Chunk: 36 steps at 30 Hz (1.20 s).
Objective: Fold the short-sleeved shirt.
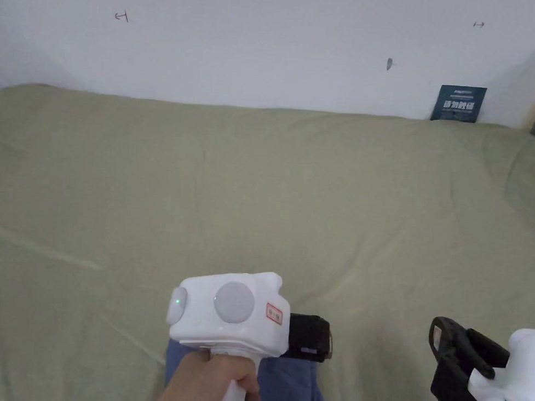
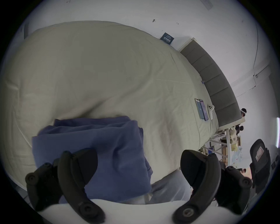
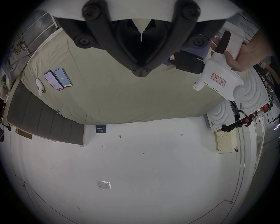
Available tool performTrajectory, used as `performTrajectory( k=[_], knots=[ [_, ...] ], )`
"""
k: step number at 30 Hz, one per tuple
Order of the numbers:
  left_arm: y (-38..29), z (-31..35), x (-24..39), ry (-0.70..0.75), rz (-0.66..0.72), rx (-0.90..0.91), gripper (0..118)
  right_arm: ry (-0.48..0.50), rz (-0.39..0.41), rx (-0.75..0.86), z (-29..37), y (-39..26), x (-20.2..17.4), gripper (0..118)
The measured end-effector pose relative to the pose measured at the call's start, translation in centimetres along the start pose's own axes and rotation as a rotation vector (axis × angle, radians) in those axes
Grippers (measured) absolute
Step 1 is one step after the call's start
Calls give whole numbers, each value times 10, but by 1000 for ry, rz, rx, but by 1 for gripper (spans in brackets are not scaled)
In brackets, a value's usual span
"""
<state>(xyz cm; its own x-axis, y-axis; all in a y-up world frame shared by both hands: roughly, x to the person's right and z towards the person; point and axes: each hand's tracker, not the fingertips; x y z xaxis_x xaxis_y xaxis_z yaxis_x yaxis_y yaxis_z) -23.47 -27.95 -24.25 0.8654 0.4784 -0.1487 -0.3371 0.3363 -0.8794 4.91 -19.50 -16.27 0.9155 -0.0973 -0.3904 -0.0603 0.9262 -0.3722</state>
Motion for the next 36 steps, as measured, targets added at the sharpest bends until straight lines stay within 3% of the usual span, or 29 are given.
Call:
performTrajectory(
  k=[2,3,4,5,6,13,17,23,26,30,33,36],
  knots=[
    [-5,18,-14,-40,33,44,106,-4,9,3,2,-1,2,2],
    [-8,32,-24,-46,48,79,95,-7,10,2,1,-2,4,2],
    [-8,39,-32,-71,52,111,75,-8,6,-2,-1,-2,5,2],
    [-12,49,-45,-121,71,165,29,-2,-5,-8,-3,-3,6,2],
    [-14,55,-55,-149,86,182,0,3,-10,-10,-6,-4,6,2],
    [-36,-16,-74,-387,115,26,0,33,-82,-74,-18,-17,4,2],
    [-49,-69,-69,-369,137,-40,0,29,-70,-105,-16,-23,3,2],
    [-32,-22,-68,-377,94,3,0,78,-98,-164,-32,-26,-2,2],
    [-29,26,-78,-360,57,29,0,228,-169,-265,-59,-27,-11,2],
    [-34,76,-112,-295,31,76,0,525,-371,-472,-126,-46,-22,2],
    [-43,91,-147,-238,94,107,0,602,-376,-576,-174,-67,-30,2],
    [-48,89,-180,-201,177,102,0,675,-489,-678,-214,-94,-22,2]
  ],
)
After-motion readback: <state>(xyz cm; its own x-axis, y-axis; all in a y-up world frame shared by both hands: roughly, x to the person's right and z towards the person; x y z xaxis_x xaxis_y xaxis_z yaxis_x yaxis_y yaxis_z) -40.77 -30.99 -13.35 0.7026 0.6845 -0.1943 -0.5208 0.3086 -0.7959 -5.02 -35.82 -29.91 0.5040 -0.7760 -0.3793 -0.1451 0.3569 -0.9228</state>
